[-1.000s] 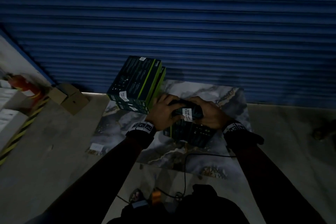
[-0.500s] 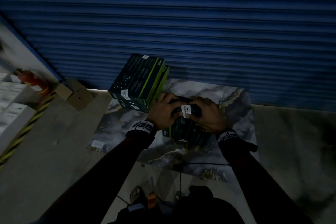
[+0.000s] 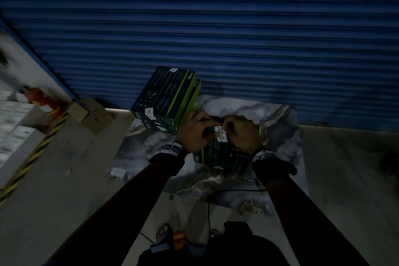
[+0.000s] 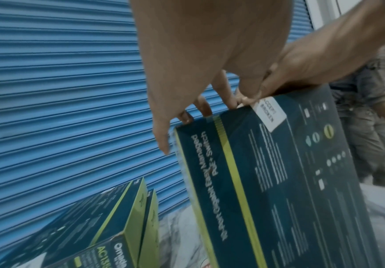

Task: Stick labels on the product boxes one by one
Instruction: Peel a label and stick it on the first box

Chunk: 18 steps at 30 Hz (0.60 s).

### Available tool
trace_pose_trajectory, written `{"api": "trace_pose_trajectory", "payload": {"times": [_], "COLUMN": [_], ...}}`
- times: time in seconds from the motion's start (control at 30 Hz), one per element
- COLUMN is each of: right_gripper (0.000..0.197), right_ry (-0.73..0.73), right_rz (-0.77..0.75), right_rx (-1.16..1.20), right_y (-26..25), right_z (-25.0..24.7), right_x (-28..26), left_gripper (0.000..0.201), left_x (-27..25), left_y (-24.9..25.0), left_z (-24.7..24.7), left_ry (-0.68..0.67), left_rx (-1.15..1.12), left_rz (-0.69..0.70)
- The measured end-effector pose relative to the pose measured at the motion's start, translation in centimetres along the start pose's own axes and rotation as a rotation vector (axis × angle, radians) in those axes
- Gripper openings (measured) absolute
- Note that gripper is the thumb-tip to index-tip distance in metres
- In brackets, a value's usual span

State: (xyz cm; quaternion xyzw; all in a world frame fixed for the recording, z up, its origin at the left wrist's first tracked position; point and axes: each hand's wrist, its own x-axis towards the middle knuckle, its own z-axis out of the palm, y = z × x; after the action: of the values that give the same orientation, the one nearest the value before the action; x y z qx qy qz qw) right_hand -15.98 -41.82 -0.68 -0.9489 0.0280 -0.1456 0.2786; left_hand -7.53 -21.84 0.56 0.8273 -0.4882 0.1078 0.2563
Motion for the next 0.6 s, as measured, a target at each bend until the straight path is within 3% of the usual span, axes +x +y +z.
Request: {"api": "trace_pose_trajectory", "payload": {"times": [0.23,0.43,0.6], "right_gripper": [0.009,0.033,0.029], "right_ry": [-0.019,-0.018,-0.035], "right_rz": [-0.061,-0.093,-0.054], "right_rx": [0.045,0.139,0.255], "right_y": [1.2,1.7,1.3], "right_z": [0.6,0.5,0.0], "right_x": [-0.3,0.0,-0.2], "left_gripper": [0.027,0.015,0.013], "left_x": [0.7,1.6,2.0], "left_y": [0.1,0.3,-0.2], "left_z": [0.5,0.7,0.8], "left_ry": [-0.027,-0.092,-0.122], "left_rx": [0.019,-0.018,-0.048], "left_rz": [-0.077,-0.084,-0.09]}}
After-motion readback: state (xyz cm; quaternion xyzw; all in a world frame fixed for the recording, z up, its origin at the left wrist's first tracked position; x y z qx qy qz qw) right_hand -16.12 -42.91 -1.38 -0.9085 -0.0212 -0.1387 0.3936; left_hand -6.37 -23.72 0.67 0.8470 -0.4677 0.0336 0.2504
